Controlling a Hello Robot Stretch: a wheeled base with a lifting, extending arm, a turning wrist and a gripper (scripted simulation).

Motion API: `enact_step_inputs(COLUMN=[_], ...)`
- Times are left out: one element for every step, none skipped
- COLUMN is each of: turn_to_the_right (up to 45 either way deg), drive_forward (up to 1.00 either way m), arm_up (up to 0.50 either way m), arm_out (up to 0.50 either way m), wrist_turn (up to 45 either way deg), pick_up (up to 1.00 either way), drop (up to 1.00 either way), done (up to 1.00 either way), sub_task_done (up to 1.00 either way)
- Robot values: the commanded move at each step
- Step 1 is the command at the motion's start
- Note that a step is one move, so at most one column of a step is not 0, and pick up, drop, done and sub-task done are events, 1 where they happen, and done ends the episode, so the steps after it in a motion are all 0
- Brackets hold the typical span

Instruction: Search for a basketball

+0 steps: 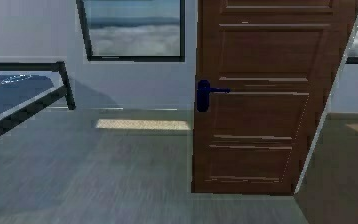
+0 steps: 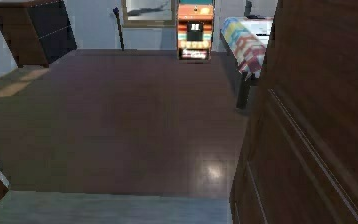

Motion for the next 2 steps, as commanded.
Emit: enact_step_inputs(turn_to_the_right=[0.0, -45.0], drive_forward=[0.15, 0.0], arm_up=[0.0, 0.0], arm_out=[0.0, 0.0], wrist_turn=[0.0, 0.0], pick_up=[0.0, 0.0], drop=[0.0, 0.0], done=[0.0, 0.0], sub_task_done=[0.0, 0.0])
